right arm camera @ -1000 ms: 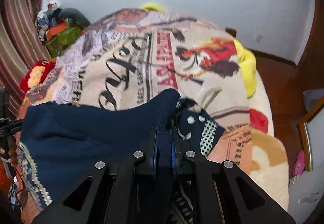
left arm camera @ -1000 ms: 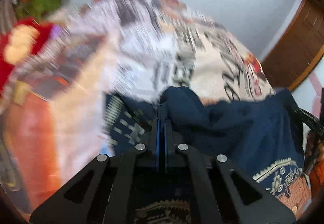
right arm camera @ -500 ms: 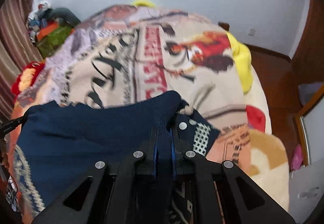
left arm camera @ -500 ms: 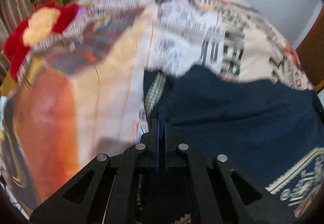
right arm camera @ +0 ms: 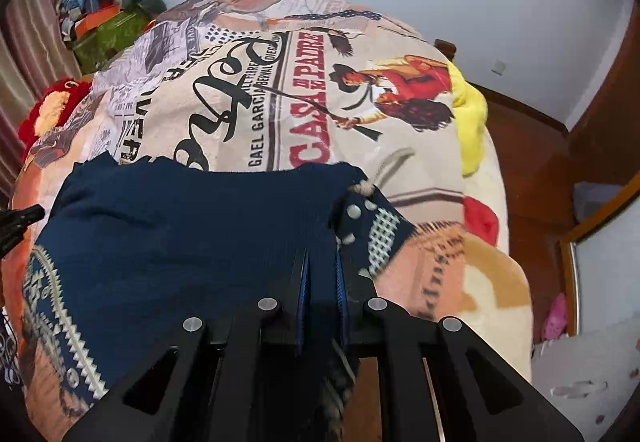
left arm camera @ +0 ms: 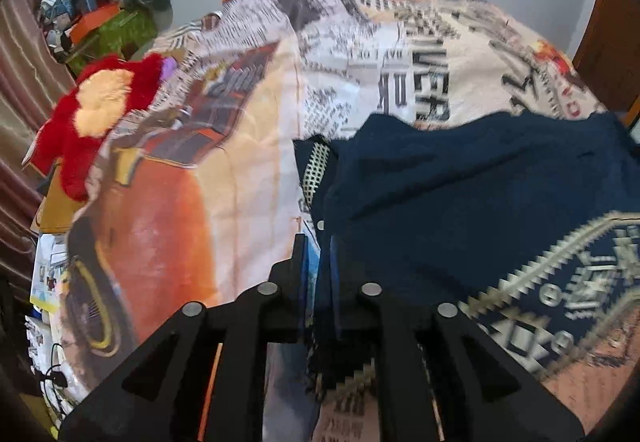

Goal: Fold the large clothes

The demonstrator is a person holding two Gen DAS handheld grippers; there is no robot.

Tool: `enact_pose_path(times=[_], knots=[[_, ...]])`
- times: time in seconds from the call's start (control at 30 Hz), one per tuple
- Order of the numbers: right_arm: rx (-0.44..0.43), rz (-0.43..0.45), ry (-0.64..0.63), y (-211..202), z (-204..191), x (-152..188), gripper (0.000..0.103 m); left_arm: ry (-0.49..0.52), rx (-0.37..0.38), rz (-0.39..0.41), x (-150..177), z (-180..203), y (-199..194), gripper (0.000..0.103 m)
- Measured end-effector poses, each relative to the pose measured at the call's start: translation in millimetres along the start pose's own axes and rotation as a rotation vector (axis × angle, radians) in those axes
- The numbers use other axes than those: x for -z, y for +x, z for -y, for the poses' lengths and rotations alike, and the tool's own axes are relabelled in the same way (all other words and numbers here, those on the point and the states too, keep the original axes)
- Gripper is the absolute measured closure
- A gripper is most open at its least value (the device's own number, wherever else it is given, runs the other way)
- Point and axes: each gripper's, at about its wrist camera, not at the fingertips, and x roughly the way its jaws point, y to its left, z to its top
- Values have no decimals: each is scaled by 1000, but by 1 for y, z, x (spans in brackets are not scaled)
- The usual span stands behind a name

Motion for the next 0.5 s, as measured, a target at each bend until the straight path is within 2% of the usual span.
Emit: enact_pose_path(times=[0.1, 0.17, 0.27, 0.33, 0.43, 0.5], knots=[[5, 9, 25, -18, 2, 2, 95, -10, -4, 42, 0, -4, -25, 73], [15, 31, 34, -33, 2, 3, 95, -20, 3, 90, 1, -5, -46, 58], [23, 82, 34, -58, -3, 5, 95, -31, 14, 143, 6, -6, -73, 51], [11, 126, 33, -75, -7, 6, 95, -34, 22, 159, 10, -4, -86, 47], [-1, 203, 20, -103, -18, 9, 95, -44, 54, 172, 20, -1, -103, 34], [-21, 251, 6, -119, -27, 12, 95, -63, 80, 173, 29, 1, -109, 31]])
